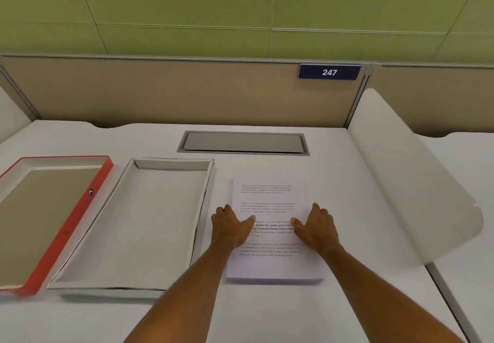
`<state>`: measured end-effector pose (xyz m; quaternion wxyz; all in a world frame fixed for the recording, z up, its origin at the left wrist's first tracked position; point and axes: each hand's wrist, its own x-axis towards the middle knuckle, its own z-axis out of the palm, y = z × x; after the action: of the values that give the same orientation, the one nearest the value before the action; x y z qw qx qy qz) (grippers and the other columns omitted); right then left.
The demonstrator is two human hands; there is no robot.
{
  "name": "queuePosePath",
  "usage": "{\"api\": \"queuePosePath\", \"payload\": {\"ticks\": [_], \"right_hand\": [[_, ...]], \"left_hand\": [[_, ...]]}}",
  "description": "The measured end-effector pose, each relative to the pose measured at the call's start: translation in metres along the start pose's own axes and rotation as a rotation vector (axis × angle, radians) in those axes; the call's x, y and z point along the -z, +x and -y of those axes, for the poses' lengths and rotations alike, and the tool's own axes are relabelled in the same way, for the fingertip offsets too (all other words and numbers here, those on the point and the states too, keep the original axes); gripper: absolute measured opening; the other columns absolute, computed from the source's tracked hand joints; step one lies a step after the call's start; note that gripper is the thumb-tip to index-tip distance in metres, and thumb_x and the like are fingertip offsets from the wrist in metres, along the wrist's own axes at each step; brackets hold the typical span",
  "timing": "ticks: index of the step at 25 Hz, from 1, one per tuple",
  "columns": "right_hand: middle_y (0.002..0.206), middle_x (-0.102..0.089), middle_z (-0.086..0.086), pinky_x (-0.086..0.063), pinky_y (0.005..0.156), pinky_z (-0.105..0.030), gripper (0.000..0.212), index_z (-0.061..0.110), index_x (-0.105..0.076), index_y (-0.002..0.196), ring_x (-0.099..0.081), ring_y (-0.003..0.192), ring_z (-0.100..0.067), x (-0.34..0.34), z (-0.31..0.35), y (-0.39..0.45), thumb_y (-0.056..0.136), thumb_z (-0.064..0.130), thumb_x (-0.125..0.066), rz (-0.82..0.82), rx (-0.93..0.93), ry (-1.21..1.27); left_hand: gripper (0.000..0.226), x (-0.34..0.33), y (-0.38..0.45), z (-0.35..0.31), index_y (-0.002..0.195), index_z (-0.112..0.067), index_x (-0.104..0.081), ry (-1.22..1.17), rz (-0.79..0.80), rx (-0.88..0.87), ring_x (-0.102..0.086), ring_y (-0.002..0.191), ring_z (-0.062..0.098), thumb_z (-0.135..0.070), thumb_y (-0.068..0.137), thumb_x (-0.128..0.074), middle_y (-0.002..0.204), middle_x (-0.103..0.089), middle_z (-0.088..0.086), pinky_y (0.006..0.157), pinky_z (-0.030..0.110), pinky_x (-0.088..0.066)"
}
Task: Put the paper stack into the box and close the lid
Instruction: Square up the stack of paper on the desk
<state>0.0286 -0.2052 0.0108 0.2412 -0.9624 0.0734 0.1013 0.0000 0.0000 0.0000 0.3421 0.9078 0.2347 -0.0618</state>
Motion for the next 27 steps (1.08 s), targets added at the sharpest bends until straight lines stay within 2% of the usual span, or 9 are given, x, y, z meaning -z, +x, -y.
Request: {"api": "queuePosePath", "payload": {"ticks": [2,5,8,11,13,15,20,23,27], "right_hand": [[0.132,-0.053,-0.019,-0.045,0.100,-0.045,0.068,0.003,-0.044,0.132,-0.050,0.123,-0.036,0.000,0.000,0.007,0.086,0.049,-0.061,0.036,-0.086,0.116],[0.124,-0.061,-0.018,-0.050,0.092,-0.041,0.058,0.003,-0.054,0.120,-0.059,0.114,-0.036,0.003,0.005,0.020,0.084,0.047,-0.065,0.101,-0.175,0.206],[0.118,-0.066,-0.016,-0.055,0.092,-0.044,0.052,0.004,-0.057,0.112,-0.064,0.106,-0.035,0.008,0.002,0.033,0.080,0.043,-0.070,0.140,-0.222,0.330],[0.116,-0.066,-0.017,-0.056,0.090,-0.049,0.055,0.003,-0.055,0.106,-0.066,0.102,-0.037,0.007,-0.003,0.045,0.075,0.043,-0.076,0.194,-0.282,0.522],[0.115,-0.068,-0.018,-0.057,0.089,-0.051,0.063,0.000,-0.057,0.115,-0.068,0.101,-0.038,0.008,-0.002,0.049,0.073,0.042,-0.078,0.244,-0.288,0.561],[0.110,-0.071,-0.017,-0.058,0.086,-0.050,0.061,0.002,-0.061,0.116,-0.070,0.097,-0.037,0.007,-0.003,0.053,0.073,0.042,-0.079,0.259,-0.265,0.532],[0.100,-0.074,-0.016,-0.062,0.077,-0.050,0.046,0.003,-0.066,0.104,-0.073,0.085,-0.034,0.012,-0.004,0.058,0.073,0.033,-0.083,0.258,-0.239,0.599],[0.096,-0.075,-0.017,-0.062,0.073,-0.051,0.033,0.006,-0.065,0.091,-0.075,0.080,-0.034,0.013,-0.005,0.059,0.074,0.027,-0.084,0.280,-0.233,0.691],[0.094,-0.076,-0.018,-0.061,0.077,-0.054,0.036,0.002,-0.066,0.100,-0.075,0.081,-0.036,0.015,-0.006,0.062,0.074,0.021,-0.083,0.333,-0.251,0.786]], "left_hand": [[0.077,0.002,0.003,-0.005,0.134,-0.006,-0.044,-0.069,0.022,0.077,-0.045,0.127,0.033,-0.056,0.079,-0.063,0.137,-0.046,0.016,0.101,0.045,-0.045],[0.075,0.008,0.010,-0.009,0.137,-0.004,-0.044,-0.200,0.050,0.201,-0.051,0.123,0.034,-0.052,0.081,-0.062,0.138,-0.049,0.018,0.098,0.044,-0.047],[0.059,0.013,0.017,-0.008,0.124,-0.002,-0.054,-0.302,0.061,0.276,-0.065,0.100,0.031,-0.045,0.083,-0.061,0.117,-0.065,0.015,0.083,0.040,-0.056],[0.046,0.014,0.024,-0.006,0.116,-0.002,-0.058,-0.377,0.082,0.302,-0.068,0.090,0.029,-0.036,0.086,-0.060,0.106,-0.069,0.014,0.078,0.039,-0.059],[0.042,0.015,0.026,-0.006,0.115,-0.002,-0.057,-0.409,0.103,0.311,-0.068,0.087,0.027,-0.033,0.087,-0.060,0.104,-0.069,0.013,0.069,0.036,-0.057],[0.039,0.017,0.029,-0.005,0.114,-0.002,-0.058,-0.394,0.132,0.300,-0.066,0.085,0.025,-0.031,0.087,-0.060,0.103,-0.068,0.012,0.060,0.029,-0.052],[0.030,0.016,0.035,-0.004,0.102,-0.003,-0.064,-0.386,0.132,0.260,-0.068,0.085,0.024,-0.029,0.087,-0.060,0.099,-0.071,0.011,0.067,0.031,-0.055],[0.022,0.018,0.037,-0.004,0.089,-0.007,-0.063,-0.405,0.129,0.239,-0.065,0.073,0.017,-0.029,0.087,-0.061,0.085,-0.069,0.005,0.056,0.026,-0.048],[0.021,0.022,0.041,-0.004,0.074,-0.014,-0.056,-0.411,0.134,0.231,-0.061,0.067,0.014,-0.029,0.088,-0.061,0.077,-0.065,0.002,0.050,0.023,-0.041]]}}
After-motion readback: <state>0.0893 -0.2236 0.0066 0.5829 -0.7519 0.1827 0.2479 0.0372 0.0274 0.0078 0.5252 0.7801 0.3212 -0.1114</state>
